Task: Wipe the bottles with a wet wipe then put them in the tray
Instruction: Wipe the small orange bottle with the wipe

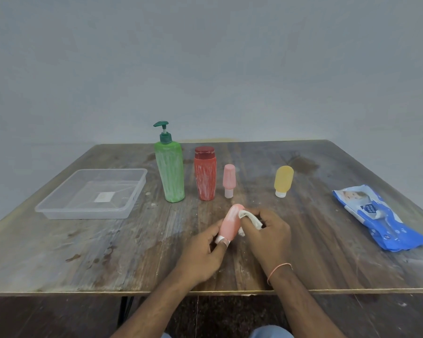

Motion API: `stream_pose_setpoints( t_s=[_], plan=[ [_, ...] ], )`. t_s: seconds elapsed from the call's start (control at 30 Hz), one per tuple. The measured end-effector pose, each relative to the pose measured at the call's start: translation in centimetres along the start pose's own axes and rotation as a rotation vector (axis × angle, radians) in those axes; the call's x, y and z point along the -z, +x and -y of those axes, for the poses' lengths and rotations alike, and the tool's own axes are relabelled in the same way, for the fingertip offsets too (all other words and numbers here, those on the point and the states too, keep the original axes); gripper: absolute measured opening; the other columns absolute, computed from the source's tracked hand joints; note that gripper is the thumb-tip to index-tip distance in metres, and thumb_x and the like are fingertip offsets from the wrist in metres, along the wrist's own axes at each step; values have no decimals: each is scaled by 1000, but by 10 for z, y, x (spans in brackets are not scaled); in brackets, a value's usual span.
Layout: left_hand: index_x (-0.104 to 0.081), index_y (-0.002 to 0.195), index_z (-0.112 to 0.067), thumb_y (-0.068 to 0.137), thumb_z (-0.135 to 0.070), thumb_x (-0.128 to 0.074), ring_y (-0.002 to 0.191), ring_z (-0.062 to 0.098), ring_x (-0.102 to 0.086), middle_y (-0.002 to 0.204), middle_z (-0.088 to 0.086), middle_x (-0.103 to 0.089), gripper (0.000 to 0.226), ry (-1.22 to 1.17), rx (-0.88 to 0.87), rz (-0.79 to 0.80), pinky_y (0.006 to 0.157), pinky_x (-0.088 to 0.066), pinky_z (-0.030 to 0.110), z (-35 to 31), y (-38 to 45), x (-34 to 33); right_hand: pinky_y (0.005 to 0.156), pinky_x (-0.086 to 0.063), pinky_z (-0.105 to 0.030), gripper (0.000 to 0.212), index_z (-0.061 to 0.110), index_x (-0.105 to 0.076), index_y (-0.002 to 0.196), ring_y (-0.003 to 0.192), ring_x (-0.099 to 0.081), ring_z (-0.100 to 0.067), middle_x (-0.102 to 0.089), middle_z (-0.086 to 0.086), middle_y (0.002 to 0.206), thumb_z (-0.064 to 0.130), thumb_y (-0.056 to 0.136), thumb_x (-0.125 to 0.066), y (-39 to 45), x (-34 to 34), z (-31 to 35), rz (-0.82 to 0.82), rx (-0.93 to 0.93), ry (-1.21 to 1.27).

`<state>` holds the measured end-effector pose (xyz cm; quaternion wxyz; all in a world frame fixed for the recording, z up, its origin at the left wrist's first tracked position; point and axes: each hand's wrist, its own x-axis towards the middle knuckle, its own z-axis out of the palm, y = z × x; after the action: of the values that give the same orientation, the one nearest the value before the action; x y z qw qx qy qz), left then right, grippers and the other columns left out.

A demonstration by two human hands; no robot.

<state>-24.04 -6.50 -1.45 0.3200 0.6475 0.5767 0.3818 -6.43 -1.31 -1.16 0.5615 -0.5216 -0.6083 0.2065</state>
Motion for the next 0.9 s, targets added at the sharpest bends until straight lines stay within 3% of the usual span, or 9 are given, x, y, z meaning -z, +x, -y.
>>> stream_pose_setpoints(
  t_s=[0.17, 0.3, 0.37, 0.43, 0.53, 0.63, 0.7, 0.83, 0.9],
  plan=[
    [-47, 153, -51, 105, -27, -57, 131, -8, -57, 139, -34, -63, 55, 7, -17, -12, 115, -49, 34, 2, -1, -1, 66, -58, -29, 16, 29, -83, 90, 78, -72, -12, -76, 16, 83, 14, 84, -86, -4, 3, 1, 117, 138, 63],
    [-45, 155, -49, 105, -30, -58, 132, -8, -56, 141, -33, -62, 55, 26, -16, -6, 114, -50, 34, 2, -1, -1, 62, -56, -27, 14, 31, -78, 79, 73, -70, -8, -73, 16, 74, 22, 86, -86, -1, 0, 0, 10, 40, -2],
    [-44, 155, -51, 105, -32, -58, 131, -8, -56, 140, -33, -62, 55, 54, -27, -10, 113, -51, 34, 1, -1, -2, 65, -54, -21, 17, 32, -82, 90, 80, -70, -5, -75, 18, 82, 16, 88, -84, 1, 0, 0, -24, 62, 12],
    [-45, 154, -52, 104, -31, -58, 129, -9, -58, 138, -33, -63, 56, 67, -39, -33, 112, -52, 33, 1, -2, -3, 67, -57, -25, 21, 28, -84, 98, 83, -72, -8, -76, 19, 88, 11, 87, -84, 0, 2, -1, 56, 161, 38],
    [-46, 152, -54, 105, -27, -58, 129, -9, -58, 137, -34, -64, 56, 66, -53, -56, 111, -50, 28, 0, -4, -3, 66, -58, -29, 14, 28, -84, 93, 79, -72, -10, -75, 17, 83, 17, 85, -86, -5, 4, 0, 147, 187, 27],
    [-44, 155, -50, 104, -30, -58, 127, -10, -58, 138, -31, -64, 57, 90, -54, -51, 110, -52, 28, -2, -4, -4, 62, -56, -28, 8, 29, -80, 84, 74, -69, -9, -73, 15, 75, 23, 86, -85, -2, 2, 0, 15, 86, -25],
    [-43, 157, -47, 104, -32, -57, 124, -9, -59, 137, -29, -64, 57, 133, -68, -61, 106, -53, 27, -3, -5, -4, 64, -54, -23, 9, 29, -82, 93, 80, -70, -7, -75, 17, 82, 21, 89, -82, 0, 2, 1, -27, 111, -17],
    [-58, 141, -47, 104, -32, -58, 109, -9, -63, 120, -32, -68, 40, 164, -89, -89, 88, -50, 19, -2, -6, -5, 67, -53, -20, 16, 28, -84, 100, 81, -71, -9, -74, 18, 88, 32, 88, -76, -4, 5, 3, 138, 264, 24],
    [-56, 146, -47, 104, -30, -59, 117, -10, -62, 126, -33, -67, 44, 104, -73, -73, 95, -52, 19, -3, -6, -5, 65, -56, -27, 14, 29, -83, 94, 78, -71, -11, -74, 17, 84, 38, 85, -77, -6, 5, 3, 178, 267, 13]
  ],
)
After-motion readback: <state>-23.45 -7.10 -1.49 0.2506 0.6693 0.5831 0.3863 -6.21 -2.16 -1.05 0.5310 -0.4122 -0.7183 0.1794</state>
